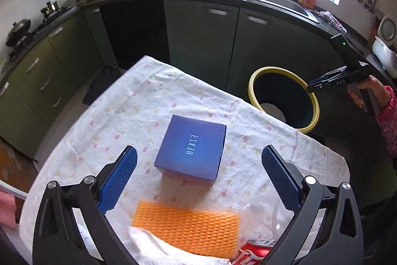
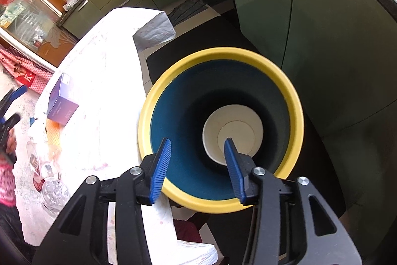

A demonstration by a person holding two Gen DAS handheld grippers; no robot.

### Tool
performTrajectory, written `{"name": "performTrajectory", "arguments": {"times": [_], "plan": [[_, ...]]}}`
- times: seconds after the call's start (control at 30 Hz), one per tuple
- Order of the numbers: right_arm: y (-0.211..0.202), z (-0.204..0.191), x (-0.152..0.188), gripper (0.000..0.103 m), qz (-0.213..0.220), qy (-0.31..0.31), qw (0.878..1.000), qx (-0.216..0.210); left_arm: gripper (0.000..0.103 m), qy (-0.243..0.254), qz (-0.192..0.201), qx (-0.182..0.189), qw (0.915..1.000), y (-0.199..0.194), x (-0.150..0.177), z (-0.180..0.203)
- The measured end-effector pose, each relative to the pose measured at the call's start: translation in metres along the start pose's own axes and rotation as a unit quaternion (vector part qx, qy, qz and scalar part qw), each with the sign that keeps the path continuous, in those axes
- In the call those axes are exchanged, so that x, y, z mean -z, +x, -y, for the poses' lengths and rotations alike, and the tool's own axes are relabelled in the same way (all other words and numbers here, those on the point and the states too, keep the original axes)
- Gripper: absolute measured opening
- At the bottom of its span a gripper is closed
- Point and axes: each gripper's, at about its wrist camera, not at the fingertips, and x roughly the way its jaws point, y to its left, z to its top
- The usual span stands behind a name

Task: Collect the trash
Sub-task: 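Grasp the blue printed box with the left tool and lift it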

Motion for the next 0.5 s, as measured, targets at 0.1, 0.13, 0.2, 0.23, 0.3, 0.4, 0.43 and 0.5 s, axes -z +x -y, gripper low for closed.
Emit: {"name": "performTrajectory", "arguments": {"times": [0.1, 0.13, 0.2, 0.23, 0.3, 0.4, 0.43, 0.5], "plan": [[0.006, -0.002, 0.005, 0.044, -0.009, -0.001, 1.000, -0.004, 0.099, 0.002, -0.025, 0.034, 0.9991, 0.026, -0.007, -0.006], [0.007, -0.002, 0.006, 0.045, -0.011, 0.000, 1.000, -0.006, 0.099, 0.007, -0.030, 0.041, 0.9987, 0.031, -0.007, -0.007], [0.002, 0.003, 0.011, 0.045, -0.012, 0.002, 1.000, -0.008, 0.099, 0.025, -0.045, 0.033, 0.9981, 0.045, -0.009, -0.007], [0.001, 0.004, 0.013, 0.045, -0.012, 0.002, 1.000, -0.008, 0.099, 0.033, -0.051, 0.025, 0.9978, 0.047, -0.006, -0.007], [0.002, 0.006, 0.014, 0.046, -0.011, 0.004, 1.000, -0.010, 0.099, 0.045, -0.064, 0.010, 0.9969, 0.057, -0.006, -0.009], [0.010, 0.006, 0.013, 0.046, -0.015, 0.007, 1.000, -0.015, 0.099, 0.057, -0.075, 0.005, 0.9956, 0.067, -0.004, -0.014], [0.013, 0.006, 0.012, 0.046, -0.017, 0.008, 1.000, -0.016, 0.099, 0.058, -0.078, 0.007, 0.9952, 0.071, -0.004, -0.015], [0.017, 0.008, 0.011, 0.046, -0.020, 0.010, 1.000, -0.018, 0.099, 0.059, -0.085, 0.012, 0.9945, 0.077, -0.003, -0.017]]}}
